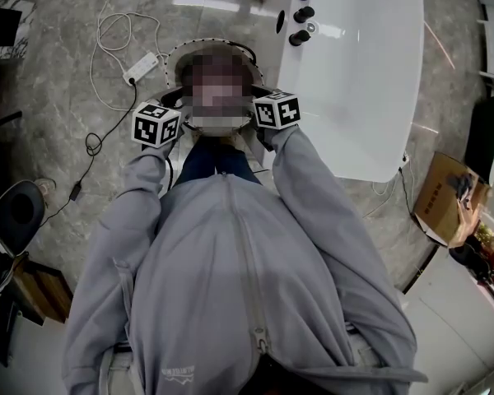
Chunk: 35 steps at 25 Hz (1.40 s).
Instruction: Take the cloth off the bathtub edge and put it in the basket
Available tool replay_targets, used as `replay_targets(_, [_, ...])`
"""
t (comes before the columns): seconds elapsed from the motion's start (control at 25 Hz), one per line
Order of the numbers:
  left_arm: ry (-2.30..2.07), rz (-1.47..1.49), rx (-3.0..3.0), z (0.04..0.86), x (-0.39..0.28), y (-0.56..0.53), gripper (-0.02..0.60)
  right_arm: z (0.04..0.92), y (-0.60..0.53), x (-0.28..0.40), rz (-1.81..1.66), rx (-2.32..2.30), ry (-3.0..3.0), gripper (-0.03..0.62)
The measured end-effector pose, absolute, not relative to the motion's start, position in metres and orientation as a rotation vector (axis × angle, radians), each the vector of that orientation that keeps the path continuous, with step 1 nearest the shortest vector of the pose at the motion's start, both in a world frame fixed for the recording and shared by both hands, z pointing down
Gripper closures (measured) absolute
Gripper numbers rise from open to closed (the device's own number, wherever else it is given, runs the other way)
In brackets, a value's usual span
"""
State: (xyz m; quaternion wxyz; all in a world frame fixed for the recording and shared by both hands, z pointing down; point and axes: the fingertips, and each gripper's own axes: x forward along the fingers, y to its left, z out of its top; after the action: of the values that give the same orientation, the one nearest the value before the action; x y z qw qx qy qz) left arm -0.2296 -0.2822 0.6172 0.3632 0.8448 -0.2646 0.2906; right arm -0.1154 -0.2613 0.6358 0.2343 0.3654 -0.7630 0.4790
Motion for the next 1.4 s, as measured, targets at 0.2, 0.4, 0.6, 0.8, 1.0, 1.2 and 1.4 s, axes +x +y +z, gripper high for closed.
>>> replay_targets(0.2, [-0.682, 0.682, 2.238, 0.597, -0.222, -0.285, 0.561, 0.606, -0.271, -0.119, 1.163, 1.06, -2.187, 0.561])
replay_targets(0.4, [-0.739, 0.582, 2.323, 0.56, -0.215, -0.295, 0.575, 0.561, -0.279, -0.127, 1.043, 1.112, -2.298, 0.589])
replay_targets(0.6, [-0.832, 0.488, 2.415, 0.513, -0.21, -0.301, 0.575, 0.511, -0.282, -0.126, 0.848, 1.187, -2.398, 0.589])
replay_targets(0.8, [-0.955, 0.406, 2.553, 0.453, -0.208, -0.306, 0.575, 0.442, -0.288, -0.118, 0.648, 1.353, -2.481, 0.589])
replay_targets(1.0, [-1.086, 0.27, 2.684, 0.375, -0.207, -0.31, 0.575, 0.365, -0.293, -0.104, 0.466, 1.543, -2.544, 0.589])
replay_targets(1.2, [-1.255, 0.123, 2.745, 0.297, -0.218, -0.313, 0.575, 0.294, -0.294, -0.096, 0.26, 1.687, -2.563, 0.589])
replay_targets(1.4, [-1.406, 0.036, 2.739, 0.247, -0.233, -0.307, 0.575, 0.249, -0.281, -0.096, 0.111, 1.781, -2.533, 0.589])
